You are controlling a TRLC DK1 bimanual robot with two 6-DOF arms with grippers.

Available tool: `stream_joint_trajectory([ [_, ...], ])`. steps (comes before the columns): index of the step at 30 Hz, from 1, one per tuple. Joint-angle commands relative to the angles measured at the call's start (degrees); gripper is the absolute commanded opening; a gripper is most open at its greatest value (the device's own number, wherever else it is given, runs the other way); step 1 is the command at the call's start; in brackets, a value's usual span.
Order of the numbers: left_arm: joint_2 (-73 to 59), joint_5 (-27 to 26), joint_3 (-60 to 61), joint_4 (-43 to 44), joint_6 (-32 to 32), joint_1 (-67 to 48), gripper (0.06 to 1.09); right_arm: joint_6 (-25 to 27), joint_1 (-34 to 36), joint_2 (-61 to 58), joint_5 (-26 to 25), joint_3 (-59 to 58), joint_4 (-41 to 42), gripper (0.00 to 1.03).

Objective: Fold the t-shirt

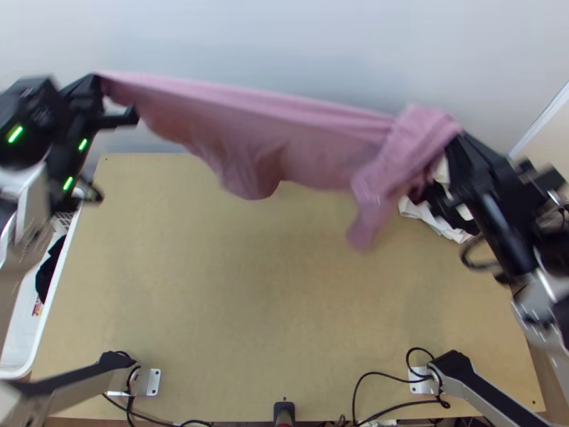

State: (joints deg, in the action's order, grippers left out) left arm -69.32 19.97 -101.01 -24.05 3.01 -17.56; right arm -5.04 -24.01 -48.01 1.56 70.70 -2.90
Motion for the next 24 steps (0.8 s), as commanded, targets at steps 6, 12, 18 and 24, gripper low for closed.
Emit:
stream_joint_trajectory([
  [6, 22.56, 2.53, 16.99, 3.66, -0.1, -1.86, 0.09, 1.08, 0.37, 17.33, -2.09, -2.93, -13.19, 0.03],
  [12, 33.72, 2.53, 25.07, 3.31, -0.46, -1.16, 0.09, -1.82, 0.37, 21.91, -2.0, -1.97, -23.03, 0.03],
  [18, 42.34, 1.48, 42.3, 0.94, 1.83, -1.25, 0.09, -6.39, -2.09, 21.91, -1.47, -11.37, -25.76, 0.03],
  [24, 44.71, -2.12, 56.89, -0.91, 8.77, -1.86, 0.09, -8.59, -7.63, 19.97, -1.47, -23.94, -19.69, 0.03],
])
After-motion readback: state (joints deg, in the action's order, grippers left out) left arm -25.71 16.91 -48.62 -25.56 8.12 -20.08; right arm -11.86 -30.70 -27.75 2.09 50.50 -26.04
